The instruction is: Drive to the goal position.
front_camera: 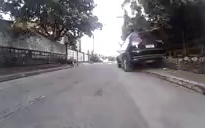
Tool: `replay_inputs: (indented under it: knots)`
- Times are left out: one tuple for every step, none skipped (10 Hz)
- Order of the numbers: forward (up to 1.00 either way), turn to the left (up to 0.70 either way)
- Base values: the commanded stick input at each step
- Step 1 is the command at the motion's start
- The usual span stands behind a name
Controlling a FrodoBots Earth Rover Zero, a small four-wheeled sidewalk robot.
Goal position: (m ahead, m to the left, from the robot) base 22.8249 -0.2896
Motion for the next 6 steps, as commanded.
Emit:
replay_inputs:
  knots:
    - [1.0,-0.01]
    - [1.0,-0.01]
    - [1.0,-0.01]
    - [1.0,-0.01]
    - [1.0,-0.01]
    - [1.0,-0.01]
